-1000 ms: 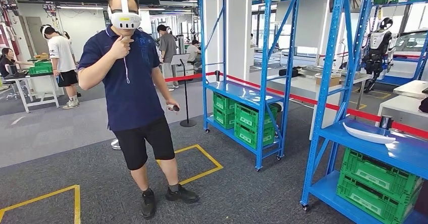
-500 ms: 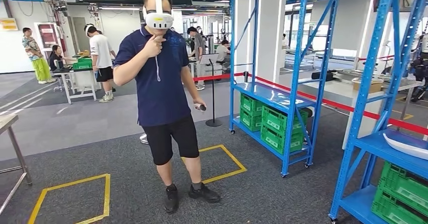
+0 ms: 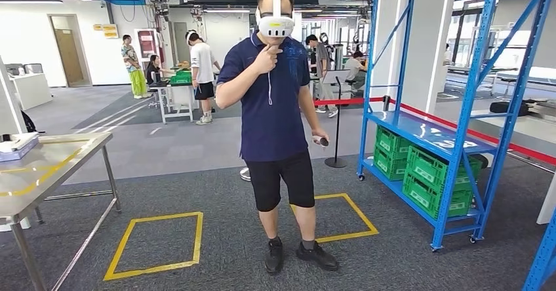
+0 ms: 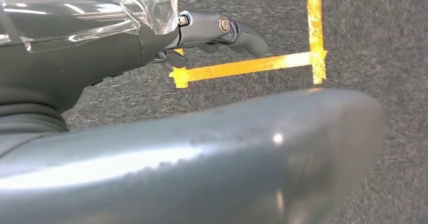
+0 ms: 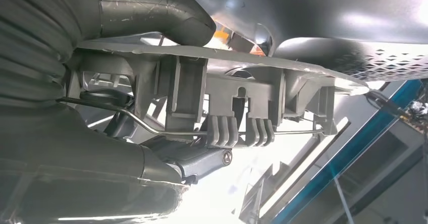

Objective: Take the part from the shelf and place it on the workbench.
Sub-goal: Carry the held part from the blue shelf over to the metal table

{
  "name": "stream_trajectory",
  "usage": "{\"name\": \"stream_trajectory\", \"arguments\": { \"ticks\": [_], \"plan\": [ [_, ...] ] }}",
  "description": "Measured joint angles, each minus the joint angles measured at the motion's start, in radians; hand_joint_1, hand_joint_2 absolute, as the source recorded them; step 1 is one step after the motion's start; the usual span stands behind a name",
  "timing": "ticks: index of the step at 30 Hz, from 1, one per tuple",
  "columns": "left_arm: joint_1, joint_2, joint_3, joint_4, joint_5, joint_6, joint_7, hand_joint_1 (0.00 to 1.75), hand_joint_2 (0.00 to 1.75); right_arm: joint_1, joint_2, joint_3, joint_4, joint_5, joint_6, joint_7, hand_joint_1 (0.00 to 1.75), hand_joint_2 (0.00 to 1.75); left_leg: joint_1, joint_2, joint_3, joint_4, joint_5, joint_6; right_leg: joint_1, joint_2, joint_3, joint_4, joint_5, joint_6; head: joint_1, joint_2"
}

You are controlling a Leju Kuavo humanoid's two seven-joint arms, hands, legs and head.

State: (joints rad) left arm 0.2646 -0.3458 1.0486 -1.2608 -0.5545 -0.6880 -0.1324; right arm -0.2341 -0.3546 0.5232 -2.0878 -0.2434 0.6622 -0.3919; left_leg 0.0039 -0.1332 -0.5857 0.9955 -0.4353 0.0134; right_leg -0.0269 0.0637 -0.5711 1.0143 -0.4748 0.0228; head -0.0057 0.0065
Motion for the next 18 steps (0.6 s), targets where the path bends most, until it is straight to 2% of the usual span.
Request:
{"name": "stream_trajectory", "arguments": {
  "ticks": [2,3,4,6,7,8,9,10,11,13,14,15,17,18],
  "plan": [
    [0.001,0.000,0.004,0.000,-0.006,-0.002,-0.003,0.00,0.00,0.000,0.000,0.000,0.000,0.000,0.000,-0.002,1.75,1.75,0.004,-0.014,-0.007,0.003,0.000,-0.011,0.004,-0.019,0.003,-0.002,0.004,-0.018,-0.002,0.000],
    [0.002,0.000,0.007,0.000,-0.011,-0.004,-0.005,0.00,0.00,-0.001,0.000,-0.001,0.000,0.000,0.000,-0.003,1.75,1.75,0.004,0.000,-0.013,0.009,-0.004,-0.016,0.003,-0.029,0.004,-0.004,0.006,-0.025,-0.002,0.000],
    [0.000,0.001,0.010,0.000,-0.017,-0.007,-0.007,0.00,0.00,0.000,0.001,-0.001,0.000,0.000,0.000,-0.004,1.75,1.75,0.004,0.028,-0.024,0.031,-0.016,-0.021,0.003,-0.040,0.007,-0.006,0.006,-0.033,-0.003,0.000],
    [-0.006,0.001,0.016,0.000,-0.028,-0.011,-0.011,0.00,0.00,0.000,0.002,-0.002,0.000,-0.001,0.000,-0.007,1.75,1.75,0.004,0.099,-0.076,0.134,-0.068,-0.029,0.007,-0.064,0.011,-0.008,0.003,-0.046,-0.005,0.000],
    [-0.010,0.001,0.018,0.000,-0.030,-0.012,-0.012,0.00,0.00,0.001,0.002,-0.003,0.000,-0.002,0.000,-0.009,1.75,1.75,0.007,0.118,-0.113,0.206,-0.098,-0.032,0.011,-0.077,0.012,-0.008,0.001,-0.051,-0.006,0.000],
    [-0.011,0.001,0.019,0.000,-0.031,-0.012,-0.012,0.00,0.00,0.002,0.002,-0.003,0.000,-0.002,0.001,-0.009,1.75,1.75,0.010,0.125,-0.145,0.266,-0.118,-0.034,0.014,-0.090,0.012,-0.008,-0.001,-0.054,-0.006,0.000],
    [-0.012,0.001,0.020,0.000,-0.028,-0.011,-0.011,0.00,0.00,0.003,0.002,-0.003,0.000,-0.002,0.001,-0.009,1.75,1.75,0.012,0.128,-0.164,0.299,-0.123,-0.035,0.017,-0.103,0.013,-0.008,-0.003,-0.056,-0.006,0.000],
    [-0.011,0.001,0.020,0.000,-0.023,-0.010,-0.009,0.00,0.00,0.004,0.002,-0.003,0.000,-0.002,0.001,-0.009,1.75,1.75,0.014,0.131,-0.162,0.291,-0.110,-0.035,0.019,-0.115,0.015,-0.008,-0.006,-0.056,-0.006,0.000],
    [-0.010,0.001,0.021,0.000,-0.017,-0.009,-0.007,0.00,0.00,0.004,0.002,-0.004,0.000,-0.001,0.001,-0.009,1.75,1.75,0.015,0.137,-0.138,0.244,-0.082,-0.034,0.020,-0.126,0.017,-0.008,-0.008,-0.056,-0.006,0.000],
    [-0.010,0.001,0.021,0.000,-0.003,-0.009,-0.005,0.00,0.00,0.006,0.004,-0.006,-0.001,0.000,0.001,-0.009,1.75,1.75,0.010,0.177,-0.061,0.102,-0.026,-0.027,0.025,-0.146,0.026,-0.008,-0.015,-0.050,-0.007,0.000],
    [-0.011,0.001,0.021,0.000,0.004,-0.010,-0.005,0.00,0.00,0.006,0.004,-0.008,-0.001,0.001,0.001,-0.009,1.75,1.75,0.005,0.192,-0.033,0.052,-0.012,-0.023,0.027,-0.155,0.029,-0.008,-0.019,-0.046,-0.006,0.000],
    [-0.013,0.001,0.021,0.000,0.012,-0.011,-0.006,0.00,0.00,0.007,0.004,-0.010,-0.002,0.001,0.001,-0.009,1.75,1.75,0.001,0.201,-0.019,0.024,-0.008,-0.018,0.029,-0.164,0.032,-0.008,-0.022,-0.041,-0.006,0.000],
    [-0.013,0.001,0.026,-0.001,0.023,-0.014,-0.008,0.00,0.00,0.009,0.006,-0.014,-0.002,0.002,0.001,-0.009,1.75,1.75,-0.006,0.182,-0.018,0.016,-0.010,-0.009,0.029,-0.183,0.038,-0.012,-0.026,-0.031,-0.006,0.000],
    [-0.012,0.001,0.029,-0.003,0.027,-0.016,-0.009,0.00,0.00,0.010,0.006,-0.017,-0.003,0.002,0.001,-0.009,1.75,1.75,-0.005,0.170,-0.011,0.008,-0.007,-0.003,0.027,-0.184,0.042,-0.011,-0.030,-0.027,-0.005,0.000]
  ]
}}
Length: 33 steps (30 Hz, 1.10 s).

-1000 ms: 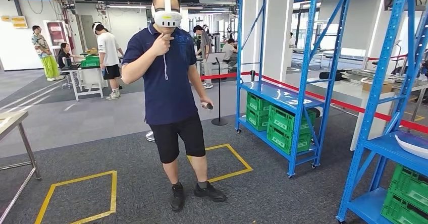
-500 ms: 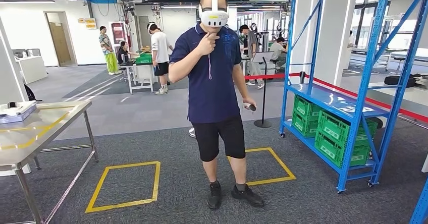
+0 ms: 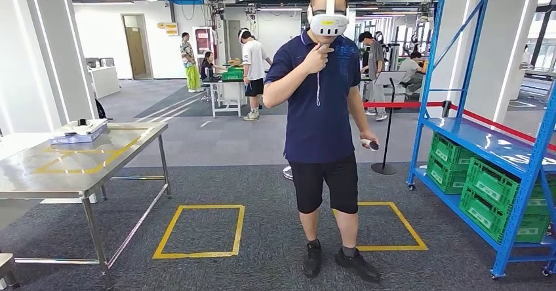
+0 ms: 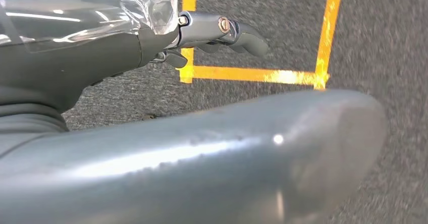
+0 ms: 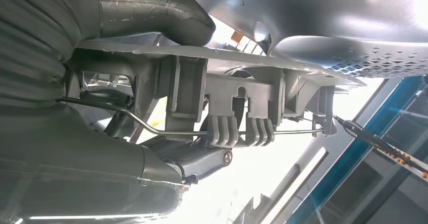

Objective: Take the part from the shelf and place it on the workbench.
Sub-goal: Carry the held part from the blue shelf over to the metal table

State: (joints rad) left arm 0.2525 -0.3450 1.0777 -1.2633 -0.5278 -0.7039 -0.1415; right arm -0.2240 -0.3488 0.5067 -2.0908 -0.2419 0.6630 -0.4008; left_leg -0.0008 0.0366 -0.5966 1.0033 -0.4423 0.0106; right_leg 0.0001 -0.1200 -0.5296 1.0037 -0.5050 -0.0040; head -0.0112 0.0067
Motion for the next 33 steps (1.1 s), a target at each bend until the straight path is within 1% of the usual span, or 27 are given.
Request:
{"name": "stream_trajectory", "arguments": {
  "ticks": [1,2,4,5,6,7,8,10,11,12,13,15,16,17,19,20,21,22,23,24,26,27,28,30,31,32,33],
  "plan": [
    [0.000,0.000,0.003,-0.001,0.002,-0.001,-0.002,0.00,0.00,0.001,0.000,-0.003,-0.001,0.000,0.000,0.000,1.75,1.75,0.002,-0.012,0.008,-0.009,0.005,0.006,-0.002,0.015,-0.003,0.014,-0.010,0.002,0.000,0.000],
    [-0.002,-0.001,0.005,-0.002,0.003,-0.001,-0.004,0.00,0.00,0.002,0.000,-0.005,-0.002,-0.001,0.000,-0.001,1.75,1.75,0.005,-0.025,0.017,-0.017,0.010,0.012,-0.004,0.040,-0.016,0.048,-0.027,0.002,0.000,0.000],
    [-0.007,-0.001,0.007,-0.003,0.004,0.000,-0.006,0.00,0.00,0.006,-0.001,-0.009,-0.003,-0.003,0.000,-0.002,1.75,1.75,0.009,-0.050,0.022,-0.023,0.015,0.018,-0.008,0.096,-0.078,0.172,-0.078,-0.002,0.000,0.000],
    [-0.009,-0.001,0.007,-0.003,0.004,0.002,-0.006,0.00,0.00,0.009,-0.001,-0.010,-0.003,-0.003,0.000,-0.003,1.75,1.75,0.009,-0.064,0.021,-0.023,0.015,0.019,-0.009,0.109,-0.115,0.237,-0.099,-0.002,0.001,0.000],
    [-0.009,-0.001,0.007,-0.003,0.004,0.002,-0.006,0.00,0.00,0.012,-0.002,-0.010,-0.003,-0.003,0.000,-0.003,1.75,1.75,0.009,-0.079,0.020,-0.023,0.015,0.019,-0.010,0.114,-0.141,0.279,-0.109,0.001,0.002,0.000],
    [-0.010,-0.001,0.008,-0.003,0.004,0.002,-0.006,0.00,0.00,0.014,-0.002,-0.010,-0.003,-0.003,0.000,-0.003,1.75,1.75,0.009,-0.095,0.020,-0.022,0.014,0.018,-0.013,0.116,-0.152,0.286,-0.101,0.009,0.002,0.000],
    [-0.010,-0.001,0.008,-0.003,0.004,0.003,-0.006,0.00,0.00,0.016,-0.003,-0.010,-0.003,-0.003,0.000,-0.003,1.75,1.75,0.010,-0.111,0.021,-0.021,0.013,0.017,-0.017,0.119,-0.143,0.253,-0.078,0.019,0.003,0.000],
    [-0.009,-0.001,0.009,-0.003,0.004,0.009,-0.009,0.00,0.00,0.015,-0.004,-0.010,-0.003,-0.004,0.000,-0.003,1.75,1.75,0.010,-0.140,0.019,-0.012,0.008,0.008,-0.028,0.143,-0.088,0.118,-0.012,0.039,0.004,0.000],
    [-0.009,-0.001,0.009,-0.003,0.005,0.017,-0.012,0.00,0.00,0.015,-0.003,-0.010,-0.003,-0.006,0.000,-0.003,1.75,1.75,0.010,-0.152,0.017,-0.005,0.004,0.002,-0.032,0.154,-0.064,0.063,0.011,0.040,0.005,0.000],
    [-0.007,0.000,0.008,-0.003,0.007,0.028,-0.016,0.00,0.00,0.015,-0.003,-0.010,-0.003,-0.008,0.000,-0.003,1.75,1.75,0.010,-0.161,0.012,0.000,0.001,-0.004,-0.033,0.162,-0.050,0.032,0.024,0.036,0.005,0.000],
    [-0.005,0.000,0.008,-0.004,0.010,0.041,-0.019,0.00,0.00,0.015,-0.002,-0.010,-0.003,-0.009,0.000,-0.003,1.75,1.75,0.010,-0.169,0.008,0.003,0.000,-0.009,-0.030,0.162,-0.045,0.023,0.026,0.028,0.005,0.000],
    [0.004,0.000,0.006,-0.009,0.012,0.065,-0.027,0.00,0.00,0.015,0.000,-0.011,-0.004,-0.011,0.000,0.000,1.75,1.75,0.015,-0.178,0.003,0.005,-0.002,-0.016,-0.027,0.143,-0.043,0.023,0.027,0.011,0.003,0.000],
    [0.010,0.000,0.003,-0.012,0.008,0.074,-0.031,0.00,0.00,0.014,0.001,-0.012,-0.004,-0.011,0.000,0.001,1.75,1.75,0.016,-0.162,-0.002,0.015,-0.009,-0.020,-0.027,0.134,-0.041,0.022,0.027,0.004,0.002,0.000],
    [0.014,0.000,-0.002,-0.017,0.002,0.082,-0.036,0.00,0.00,0.015,0.002,-0.014,-0.006,-0.011,0.000,0.002,1.75,1.75,0.015,-0.135,-0.015,0.043,-0.026,-0.023,-0.027,0.125,-0.038,0.021,0.027,-0.003,0.001,0.000],
    [0.018,0.000,-0.012,-0.025,-0.013,0.091,-0.043,0.00,0.00,0.019,0.004,-0.018,-0.010,-0.011,0.000,0.003,1.75,1.75,0.014,-0.069,-0.074,0.163,-0.082,-0.027,-0.021,0.104,-0.035,0.020,0.023,-0.014,-0.002,0.000],
    [0.017,0.000,-0.017,-0.027,-0.017,0.090,-0.044,0.00,0.00,0.021,0.004,-0.019,-0.011,-0.011,0.000,0.003,1.75,1.75,0.014,-0.051,-0.111,0.235,-0.109,-0.028,-0.016,0.091,-0.035,0.020,0.022,-0.018,-0.002,0.000],
    [0.018,0.000,-0.020,-0.028,-0.020,0.086,-0.045,0.00,0.00,0.024,0.005,-0.020,-0.012,-0.011,0.000,0.003,1.75,1.75,0.014,-0.043,-0.140,0.288,-0.125,-0.027,-0.012,0.078,-0.035,0.020,0.020,-0.020,-0.002,0.000],
    [0.018,0.000,-0.023,-0.028,-0.022,0.081,-0.046,0.00,0.00,0.026,0.005,-0.020,-0.012,-0.010,0.000,0.003,1.75,1.75,0.014,-0.040,-0.152,0.305,-0.122,-0.025,-0.008,0.066,-0.034,0.020,0.018,-0.023,-0.002,0.000],
    [0.019,0.000,-0.025,-0.029,-0.024,0.076,-0.049,0.00,0.00,0.028,0.005,-0.021,-0.013,-0.010,0.000,0.003,1.75,1.75,0.013,-0.038,-0.141,0.279,-0.101,-0.021,-0.005,0.054,-0.032,0.020,0.015,-0.025,-0.002,0.000],
    [0.020,0.000,-0.026,-0.030,-0.026,0.073,-0.053,0.00,0.00,0.029,0.005,-0.022,-0.013,-0.009,0.000,0.003,1.75,1.75,0.009,-0.028,-0.110,0.220,-0.070,-0.015,-0.002,0.043,-0.029,0.020,0.013,-0.026,-0.002,0.000],
    [0.019,0.001,-0.027,-0.036,-0.029,0.069,-0.062,0.00,0.00,0.030,0.005,-0.026,-0.014,-0.009,0.000,0.004,1.75,1.75,-0.004,0.018,-0.038,0.083,-0.023,0.001,0.005,0.022,-0.023,0.020,0.008,-0.025,-0.002,0.000],
    [0.018,0.001,-0.028,-0.039,-0.029,0.065,-0.066,0.00,0.00,0.030,0.005,-0.028,-0.015,-0.009,0.000,0.004,1.75,1.75,-0.011,0.035,-0.017,0.044,-0.015,0.008,0.007,0.013,-0.021,0.019,0.005,-0.022,-0.002,0.000],
    [0.018,0.001,-0.029,-0.042,-0.028,0.060,-0.069,0.00,0.00,0.031,0.006,-0.029,-0.016,-0.008,0.000,0.004,1.75,1.75,-0.017,0.042,-0.011,0.028,-0.015,0.012,0.008,0.003,-0.019,0.019,0.003,-0.019,-0.002,0.000],
    [0.019,0.001,-0.029,-0.044,-0.027,0.041,-0.078,0.00,0.00,0.033,0.007,-0.031,-0.017,-0.008,0.000,0.006,1.75,1.75,-0.016,0.018,-0.007,0.018,-0.010,0.017,0.007,-0.017,-0.017,0.018,-0.001,-0.012,-0.002,0.000],
    [0.020,0.000,-0.028,-0.044,-0.028,0.030,-0.085,0.00,0.00,0.033,0.008,-0.032,-0.019,-0.007,-0.001,0.007,1.75,1.75,-0.014,0.004,-0.001,0.008,-0.004,0.020,0.007,-0.008,-0.017,0.023,-0.006,-0.008,-0.002,0.000],
    [0.019,0.000,-0.027,-0.044,-0.030,0.015,-0.092,0.00,0.00,0.034,0.008,-0.033,-0.020,-0.006,-0.001,0.007,1.75,1.75,-0.010,-0.010,0.007,-0.003,0.003,0.024,0.005,0.016,-0.024,0.044,-0.018,-0.007,-0.002,0.000],
    [0.016,-0.001,-0.026,-0.044,-0.035,-0.001,-0.100,0.00,0.00,0.035,0.008,-0.035,-0.022,-0.006,-0.001,0.007,1.75,1.75,-0.005,-0.025,0.015,-0.012,0.010,0.028,0.002,0.048,-0.042,0.084,-0.037,-0.007,-0.002,0.000]
  ]
}}
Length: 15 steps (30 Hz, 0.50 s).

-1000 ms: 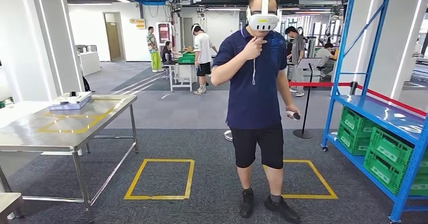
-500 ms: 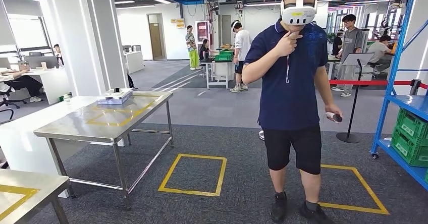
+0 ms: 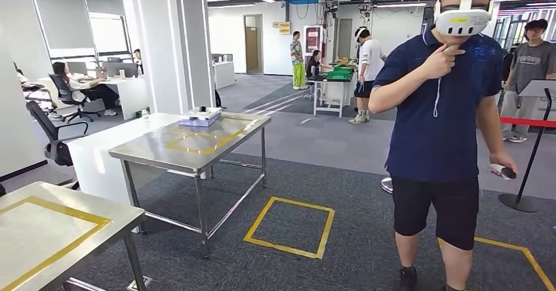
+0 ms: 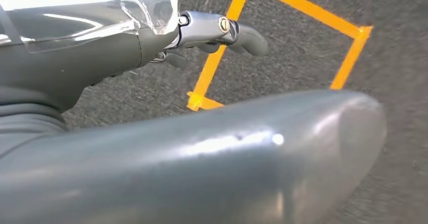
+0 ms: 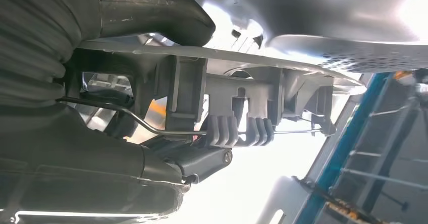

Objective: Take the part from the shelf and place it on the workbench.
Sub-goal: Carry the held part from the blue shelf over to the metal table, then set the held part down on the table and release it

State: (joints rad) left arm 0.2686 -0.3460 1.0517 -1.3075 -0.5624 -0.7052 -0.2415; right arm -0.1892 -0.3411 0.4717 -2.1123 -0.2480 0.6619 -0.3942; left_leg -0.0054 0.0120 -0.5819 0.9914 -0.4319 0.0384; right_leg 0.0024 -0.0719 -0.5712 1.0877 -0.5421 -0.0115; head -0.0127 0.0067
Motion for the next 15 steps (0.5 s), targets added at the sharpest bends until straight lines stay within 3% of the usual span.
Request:
{"name": "stream_trajectory", "arguments": {
  "ticks": [1,2,4,5,7,8,10,12,13,15],
  "plan": [
    [-0.004,0.000,0.002,0.000,-0.005,-0.016,-0.007,0.00,0.00,0.001,-0.001,-0.002,-0.001,0.000,0.000,-0.001,1.75,1.75,0.001,-0.013,0.001,-0.002,0.003,0.002,-0.004,0.036,-0.027,0.059,-0.024,-0.001,0.001,0.000],
    [-0.009,0.000,0.005,0.001,-0.013,-0.032,-0.014,0.00,0.00,0.003,-0.001,-0.003,-0.001,0.000,-0.001,-0.002,1.75,1.75,0.002,-0.028,0.001,-0.003,0.004,0.004,-0.008,0.057,-0.063,0.128,-0.049,-0.001,0.002,0.000],
    [-0.015,0.000,0.014,0.005,-0.029,-0.057,-0.026,0.00,0.00,0.008,-0.003,-0.004,-0.001,0.001,-0.001,-0.003,1.75,1.75,0.006,-0.061,0.000,-0.002,0.004,0.003,-0.016,0.069,-0.112,0.211,-0.067,0.011,0.003,0.001],
    [-0.018,0.000,0.020,0.008,-0.037,-0.070,-0.031,0.00,0.00,0.009,-0.004,-0.004,-0.001,0.001,-0.001,-0.003,1.75,1.75,0.008,-0.078,0.002,-0.001,0.004,0.000,-0.021,0.071,-0.111,0.198,-0.051,0.022,0.003,0.001],
    [-0.023,0.000,0.035,0.012,-0.051,-0.095,-0.039,0.00,0.00,0.010,-0.006,-0.005,-0.001,0.002,-0.001,-0.004,1.75,1.75,0.014,-0.108,0.003,0.005,0.000,-0.010,-0.035,0.089,-0.060,0.074,0.011,0.048,0.004,0.001],
    [-0.025,0.000,0.043,0.014,-0.055,-0.107,-0.042,0.00,0.00,0.010,-0.007,-0.005,-0.001,0.002,-0.001,-0.005,1.75,1.75,0.015,-0.122,0.000,0.012,-0.004,-0.018,-0.039,0.104,-0.033,0.010,0.039,0.054,0.005,0.000],
    [-0.028,0.001,0.059,0.016,-0.062,-0.127,-0.046,0.00,0.00,0.010,-0.007,-0.006,-0.001,0.001,-0.001,-0.007,1.75,1.75,0.015,-0.143,-0.009,0.023,-0.010,-0.032,-0.040,0.119,-0.004,-0.054,0.063,0.047,0.005,0.000],
    [-0.028,0.001,0.077,0.017,-0.070,-0.146,-0.048,0.00,0.00,0.010,-0.008,-0.006,-0.001,0.001,0.000,-0.008,1.75,1.75,0.019,-0.155,-0.016,0.023,-0.010,-0.042,-0.036,0.102,-0.001,-0.056,0.065,0.028,0.004,0.000],
    [-0.028,0.001,0.086,0.018,-0.075,-0.155,-0.049,0.00,0.00,0.009,-0.007,-0.006,-0.001,0.002,0.000,-0.008,1.75,1.75,0.020,-0.143,-0.020,0.027,-0.012,-0.046,-0.036,0.094,0.000,-0.057,0.066,0.021,0.003,0.000],
    [-0.033,0.001,0.105,0.019,-0.088,-0.170,-0.053,0.00,0.00,0.010,-0.005,-0.007,-0.002,0.002,0.000,-0.010,1.75,1.75,0.019,-0.084,-0.047,0.080,-0.042,-0.052,-0.036,0.074,0.002,-0.060,0.066,0.009,0.000,0.000]
  ]
}}
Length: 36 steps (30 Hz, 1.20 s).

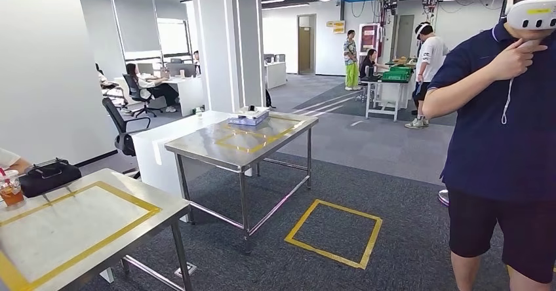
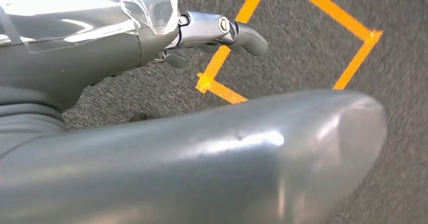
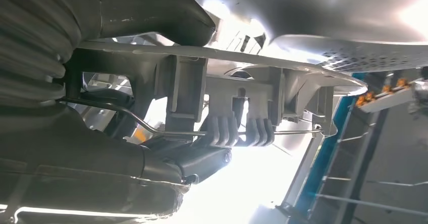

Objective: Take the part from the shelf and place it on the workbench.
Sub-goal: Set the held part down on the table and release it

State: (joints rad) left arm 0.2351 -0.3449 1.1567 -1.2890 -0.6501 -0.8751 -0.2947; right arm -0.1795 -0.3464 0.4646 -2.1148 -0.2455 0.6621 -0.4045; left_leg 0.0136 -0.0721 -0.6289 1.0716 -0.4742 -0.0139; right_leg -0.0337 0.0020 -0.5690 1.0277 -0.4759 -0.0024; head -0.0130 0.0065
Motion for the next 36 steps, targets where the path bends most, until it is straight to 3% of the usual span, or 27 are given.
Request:
{"name": "stream_trajectory", "arguments": {
  "ticks": [1,3,4,5,6,8,10,11,13,15,17,19,20,21,23,25,27,28,29,30,32,34,35,36],
  "plan": [
    [-0.004,0.000,0.008,0.000,-0.006,-0.005,-0.003,0.00,0.00,0.001,0.001,0.000,-0.001,0.000,0.000,-0.002,1.75,1.75,-0.001,0.035,-0.028,0.057,-0.029,-0.002,0.003,-0.011,0.001,0.000,-0.002,-0.005,-0.002,0.000],
    [-0.013,0.000,0.019,0.001,-0.018,-0.014,-0.008,0.00,0.00,0.005,0.001,-0.001,-0.002,0.000,0.001,-0.004,1.75,1.75,0.000,0.064,-0.097,0.192,-0.085,-0.004,0.011,-0.037,0.001,0.000,-0.006,-0.011,-0.003,0.000],
    [-0.015,0.000,0.023,0.002,-0.021,-0.018,-0.010,0.00,0.00,0.007,0.002,-0.001,-0.002,0.001,0.001,-0.005,1.75,1.75,0.000,0.068,-0.117,0.229,-0.093,-0.004,0.013,-0.050,0.001,0.000,-0.008,-0.013,-0.003,0.000],
    [-0.015,0.000,0.028,0.002,-0.027,-0.020,-0.012,0.00,0.00,0.009,0.002,-0.001,-0.002,0.001,0.002,-0.006,1.75,1.75,0.000,0.070,-0.117,0.228,-0.083,-0.002,0.016,-0.063,0.002,0.000,-0.009,-0.015,-0.003,0.000],
    [-0.015,0.000,0.033,0.002,-0.031,-0.022,-0.014,0.00,0.00,0.010,0.002,-0.002,-0.002,0.002,0.002,-0.007,1.75,1.75,-0.001,0.075,-0.096,0.186,-0.056,0.001,0.018,-0.074,0.004,0.000,-0.011,-0.016,-0.003,0.000],
    [-0.018,0.000,0.041,0.002,-0.043,-0.024,-0.020,0.00,0.00,0.011,0.002,-0.003,-0.003,0.002,0.002,-0.009,1.75,1.75,-0.010,0.119,-0.021,0.049,0.002,0.012,0.023,-0.095,0.011,0.000,-0.017,-0.014,-0.003,0.000],
    [-0.024,0.001,0.048,0.002,-0.055,-0.028,-0.029,0.00,0.00,0.013,0.002,-0.007,-0.003,0.002,0.002,-0.010,1.75,1.75,-0.023,0.156,0.020,-0.032,0.020,0.024,0.027,-0.115,0.016,-0.001,-0.022,-0.008,-0.002,0.000],
    [-0.027,0.001,0.053,0.002,-0.062,-0.031,-0.033,0.00,0.00,0.015,0.003,-0.009,-0.003,0.003,0.003,-0.010,1.75,1.75,-0.029,0.157,0.021,-0.039,0.017,0.027,0.028,-0.126,0.018,-0.002,-0.024,-0.003,-0.002,0.000],
    [-0.028,0.000,0.064,0.002,-0.072,-0.035,-0.039,0.00,0.00,0.018,0.004,-0.013,-0.004,0.003,0.003,-0.011,1.75,1.75,-0.027,0.130,0.027,-0.051,0.023,0.036,0.027,-0.137,0.024,-0.004,-0.029,0.005,-0.003,0.000],
    [-0.030,-0.001,0.071,0.003,-0.080,-0.039,-0.045,0.00,0.00,0.021,0.005,-0.017,-0.005,0.004,0.003,-0.011,1.75,1.75,-0.019,0.102,0.043,-0.069,0.034,0.046,0.023,-0.087,0.012,0.033,-0.048,0.009,-0.003,0.000],
    [-0.039,-0.001,0.074,0.005,-0.090,-0.042,-0.051,0.00,0.00,0.027,0.005,-0.020,-0.005,0.004,0.004,-0.013,1.75,1.75,-0.013,0.071,0.049,-0.076,0.040,0.052,0.020,-0.023,-0.046,0.147,-0.093,0.006,-0.002,0.000],
    [-0.044,-0.001,0.079,0.008,-0.097,-0.045,-0.054,0.00,0.00,0.032,0.004,-0.022,-0.005,0.005,0.005,-0.013,1.75,1.75,-0.012,0.037,0.049,-0.076,0.040,0.052,0.018,-0.007,-0.113,0.261,-0.125,0.009,0.000,0.001],
    [-0.045,-0.001,0.080,0.010,-0.099,-0.046,-0.055,0.00,0.00,0.035,0.004,-0.023,-0.005,0.006,0.005,-0.013,1.75,1.75,-0.012,0.020,0.050,-0.075,0.040,0.051,0.016,-0.005,-0.126,0.273,-0.119,0.016,0.001,0.001],
    [-0.045,-0.001,0.083,0.011,-0.099,-0.046,-0.055,0.00,0.00,0.036,0.004,-0.024,-0.005,0.006,0.006,-0.012,1.75,1.75,-0.010,0.003,0.052,-0.074,0.039,0.049,0.013,-0.003,-0.119,0.242,-0.096,0.025,0.001,0.001],
    [-0.045,-0.001,0.088,0.013,-0.101,-0.051,-0.055,0.00,0.00,0.037,0.003,-0.026,-0.005,0.005,0.007,-0.013,1.75,1.75,-0.008,-0.029,0.052,-0.066,0.033,0.040,0.005,0.027,-0.066,0.107,-0.029,0.042,0.002,0.001],
    [-0.047,-0.001,0.097,0.015,-0.104,-0.058,-0.052,0.00,0.00,0.037,0.003,-0.028,-0.005,0.004,0.008,-0.013,1.75,1.75,-0.009,-0.054,0.046,-0.056,0.026,0.028,0.001,0.054,-0.026,0.016,0.008,0.037,0.003,0.000],
    [-0.048,0.000,0.113,0.015,-0.109,-0.064,-0.046,0.00,0.00,0.036,0.003,-0.028,-0.005,0.002,0.010,-0.013,1.75,1.75,-0.008,-0.070,0.039,-0.053,0.024,0.019,0.005,0.046,-0.019,0.005,0.012,0.017,0.002,0.000],
    [-0.048,0.000,0.123,0.015,-0.112,-0.065,-0.042,0.00,0.00,0.035,0.003,-0.028,-0.005,0.001,0.010,-0.012,1.75,1.75,-0.006,-0.071,0.037,-0.052,0.023,0.016,0.006,0.037,-0.018,0.004,0.013,0.011,0.001,0.000],
    [-0.049,0.000,0.133,0.015,-0.115,-0.066,-0.037,0.00,0.00,0.035,0.003,-0.028,-0.005,0.000,0.010,-0.012,1.75,1.75,-0.006,-0.052,0.032,-0.043,0.017,0.013,0.006,0.027,-0.016,0.003,0.012,0.004,0.000,0.000],
    [-0.052,0.000,0.142,0.015,-0.117,-0.067,-0.033,0.00,0.00,0.034,0.004,-0.028,-0.005,-0.002,0.011,-0.011,1.75,1.75,-0.006,-0.022,0.021,-0.018,0.002,0.009,0.006,0.016,-0.014,0.002,0.012,-0.002,-0.001,0.000],
    [-0.061,0.001,0.155,0.016,-0.117,-0.068,-0.027,0.00,0.00,0.033,0.005,-0.029,-0.005,-0.005,0.011,-0.011,1.75,1.75,-0.006,0.046,-0.032,0.092,-0.052,0.002,0.010,-0.007,-0.009,0.001,0.007,-0.012,-0.004,0.000],
    [-0.069,0.001,0.162,0.017,-0.117,-0.070,-0.025,0.00,0.00,0.033,0.005,-0.029,-0.005,-0.007,0.011,-0.010,1.75,1.75,-0.003,0.067,-0.097,0.216,-0.096,0.000,0.016,-0.034,-0.008,0.002,0.003,-0.018,-0.004,0.000],
    [-0.070,0.001,0.165,0.017,-0.117,-0.071,-0.024,0.00,0.00,0.033,0.005,-0.029,-0.005,-0.007,0.012,-0.010,1.75,1.75,-0.003,0.070,-0.111,0.239,-0.096,0.001,0.019,-0.047,-0.007,0.002,0.002,-0.019,-0.004,0.000],
    [-0.071,0.001,0.168,0.018,-0.117,-0.071,-0.022,0.00,0.00,0.033,0.006,-0.029,-0.005,-0.007,0.012,-0.010,1.75,1.75,-0.003,0.072,-0.103,0.221,-0.078,0.004,0.021,-0.059,-0.005,0.002,0.000,-0.020,-0.004,0.000]
  ]
}}
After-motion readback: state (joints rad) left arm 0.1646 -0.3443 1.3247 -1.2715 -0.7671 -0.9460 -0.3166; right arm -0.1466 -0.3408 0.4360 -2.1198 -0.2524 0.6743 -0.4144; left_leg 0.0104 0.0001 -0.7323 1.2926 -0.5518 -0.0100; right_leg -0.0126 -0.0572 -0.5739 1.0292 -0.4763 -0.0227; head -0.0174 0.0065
